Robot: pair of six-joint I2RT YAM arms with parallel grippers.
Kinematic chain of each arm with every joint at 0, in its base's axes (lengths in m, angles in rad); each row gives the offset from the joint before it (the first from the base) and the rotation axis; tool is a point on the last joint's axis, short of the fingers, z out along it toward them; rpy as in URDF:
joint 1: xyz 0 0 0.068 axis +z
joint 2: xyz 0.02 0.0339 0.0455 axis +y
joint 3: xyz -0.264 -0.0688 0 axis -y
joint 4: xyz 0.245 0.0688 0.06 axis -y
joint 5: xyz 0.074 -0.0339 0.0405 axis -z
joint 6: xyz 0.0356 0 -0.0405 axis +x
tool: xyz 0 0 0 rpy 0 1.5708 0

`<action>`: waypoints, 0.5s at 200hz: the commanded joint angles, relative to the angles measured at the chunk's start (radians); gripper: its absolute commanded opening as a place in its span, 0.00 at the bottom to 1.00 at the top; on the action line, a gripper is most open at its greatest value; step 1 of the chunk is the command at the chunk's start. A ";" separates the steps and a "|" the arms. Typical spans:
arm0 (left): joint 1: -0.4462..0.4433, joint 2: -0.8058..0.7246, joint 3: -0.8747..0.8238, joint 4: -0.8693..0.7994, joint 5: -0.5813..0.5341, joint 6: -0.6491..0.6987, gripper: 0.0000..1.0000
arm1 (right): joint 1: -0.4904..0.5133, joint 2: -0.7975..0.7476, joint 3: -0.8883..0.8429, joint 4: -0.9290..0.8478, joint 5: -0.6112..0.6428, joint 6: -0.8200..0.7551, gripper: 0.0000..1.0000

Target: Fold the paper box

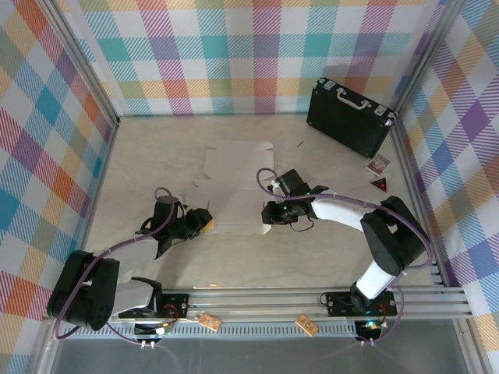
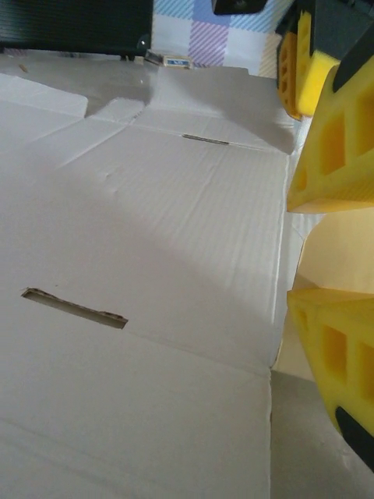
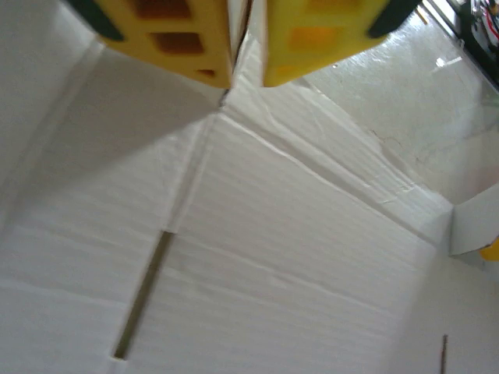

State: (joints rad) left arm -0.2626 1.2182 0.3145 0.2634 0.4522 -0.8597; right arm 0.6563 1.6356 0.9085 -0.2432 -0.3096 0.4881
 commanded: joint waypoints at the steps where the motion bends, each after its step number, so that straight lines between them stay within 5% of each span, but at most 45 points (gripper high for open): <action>1: -0.009 0.004 -0.013 -0.044 -0.003 0.049 0.30 | 0.009 -0.038 -0.007 0.018 -0.011 -0.014 0.34; 31: -0.010 0.010 -0.016 -0.079 -0.022 0.082 0.29 | 0.007 -0.095 -0.018 -0.012 0.049 -0.031 0.58; 80: -0.012 -0.001 -0.019 -0.098 -0.028 0.093 0.28 | -0.006 -0.278 -0.095 -0.082 0.144 -0.026 0.76; 100: -0.012 -0.029 -0.011 -0.133 -0.045 0.103 0.28 | -0.021 -0.342 -0.128 -0.130 0.164 -0.025 0.76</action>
State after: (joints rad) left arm -0.2672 1.2236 0.3099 0.1894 0.4313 -0.7879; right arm 0.6498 1.3602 0.8173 -0.2981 -0.1925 0.4641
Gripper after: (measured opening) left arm 0.279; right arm 0.764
